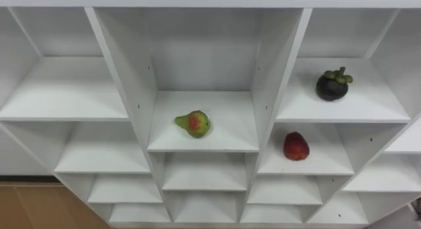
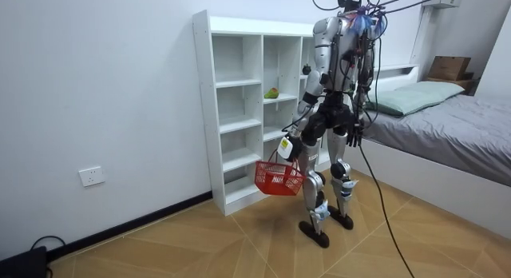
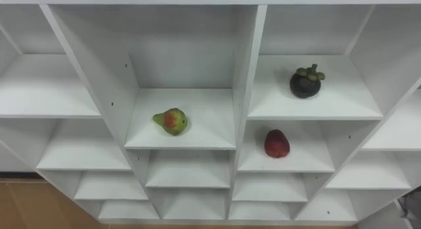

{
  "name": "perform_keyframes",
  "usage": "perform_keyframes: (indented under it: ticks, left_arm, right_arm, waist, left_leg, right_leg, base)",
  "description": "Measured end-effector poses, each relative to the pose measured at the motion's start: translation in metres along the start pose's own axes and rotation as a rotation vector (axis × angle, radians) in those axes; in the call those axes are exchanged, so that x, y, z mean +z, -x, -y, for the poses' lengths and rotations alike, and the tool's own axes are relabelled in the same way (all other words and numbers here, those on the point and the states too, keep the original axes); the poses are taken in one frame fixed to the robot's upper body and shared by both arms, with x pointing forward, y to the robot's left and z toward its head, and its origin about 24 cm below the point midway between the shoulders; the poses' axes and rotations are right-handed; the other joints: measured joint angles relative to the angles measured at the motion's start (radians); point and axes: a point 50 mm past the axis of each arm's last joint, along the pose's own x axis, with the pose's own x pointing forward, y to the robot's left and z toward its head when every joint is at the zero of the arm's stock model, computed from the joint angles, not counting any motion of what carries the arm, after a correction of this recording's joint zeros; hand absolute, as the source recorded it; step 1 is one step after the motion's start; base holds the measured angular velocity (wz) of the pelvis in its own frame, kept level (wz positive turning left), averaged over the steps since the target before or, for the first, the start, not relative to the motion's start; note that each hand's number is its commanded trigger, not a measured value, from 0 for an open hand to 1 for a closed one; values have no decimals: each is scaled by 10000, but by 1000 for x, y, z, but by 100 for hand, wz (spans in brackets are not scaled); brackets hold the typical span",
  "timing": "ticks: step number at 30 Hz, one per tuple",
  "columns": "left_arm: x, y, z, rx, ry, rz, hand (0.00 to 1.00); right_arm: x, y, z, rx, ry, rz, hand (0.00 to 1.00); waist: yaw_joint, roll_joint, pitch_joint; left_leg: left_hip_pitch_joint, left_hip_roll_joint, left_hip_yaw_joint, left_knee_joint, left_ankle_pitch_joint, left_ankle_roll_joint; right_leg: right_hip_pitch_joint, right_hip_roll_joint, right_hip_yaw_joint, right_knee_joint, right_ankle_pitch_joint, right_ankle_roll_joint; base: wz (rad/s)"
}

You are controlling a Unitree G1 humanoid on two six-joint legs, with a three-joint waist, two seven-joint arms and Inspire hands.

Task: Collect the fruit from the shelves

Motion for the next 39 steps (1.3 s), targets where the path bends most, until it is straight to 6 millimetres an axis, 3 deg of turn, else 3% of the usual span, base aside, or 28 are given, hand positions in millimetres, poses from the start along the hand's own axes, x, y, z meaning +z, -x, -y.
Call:
perform_keyframes:
  ticks: [8, 16, 24, 29, 35, 39]
  left_arm:
    - [8, 0, -3, 402, 30, 586, 100]
    - [22, 1, -7, 738, 465, 1601, 100]
    - [40, 2, -9, 867, 734, 2563, 100]
    - [43, 4, -10, 875, 755, 2883, 100]
    - [44, 4, -8, 646, 854, 2915, 100]
    - [44, 4, -8, 629, 881, 3025, 100]
  right_arm:
    - [12, 1, 9, -915, -480, 828, 0]
    - [41, 7, 19, -1828, -1802, 2871, 0]
    - [78, 22, 30, -2757, -2041, 5081, 0]
    - [105, 50, 38, -3407, -2196, 7258, 0]
    - [129, 79, 48, -4084, -2574, 9096, 0]
    - [148, 114, 56, -4712, -2911, 11067, 0]
  waist:
    - [-37, 1, 13]
    - [-152, -89, -33]
    - [-174, -34, -98]
    - [-164, 34, -79]
    - [-320, 78, -69]
    - [-310, 137, -89]
  left_leg:
    - [-43, 4, 15, -79, 0, 0]
    - [-164, 9, 100, -53, 3, -1]
    - [-152, 66, 282, -55, 5, 2]
    - [-161, 158, 622, -76, 4, 1]
    - [-307, 192, 657, -75, 5, 0]
    - [-515, 210, 671, -50, 64, -19]
  right_leg:
    - [-101, 3, -17, 78, 0, 0]
    - [-312, 10, 92, 65, 22, 5]
    - [-371, 78, 293, -90, 198, 3]
    - [-481, 159, 536, -92, 319, -22]
    - [-626, 201, 587, -59, 399, -24]
    - [-783, 229, 635, -62, 488, -50]
  base:
    - [0]
    - [-3]
    - [-8]
    - [-18]
    - [-4]
    - [-2]
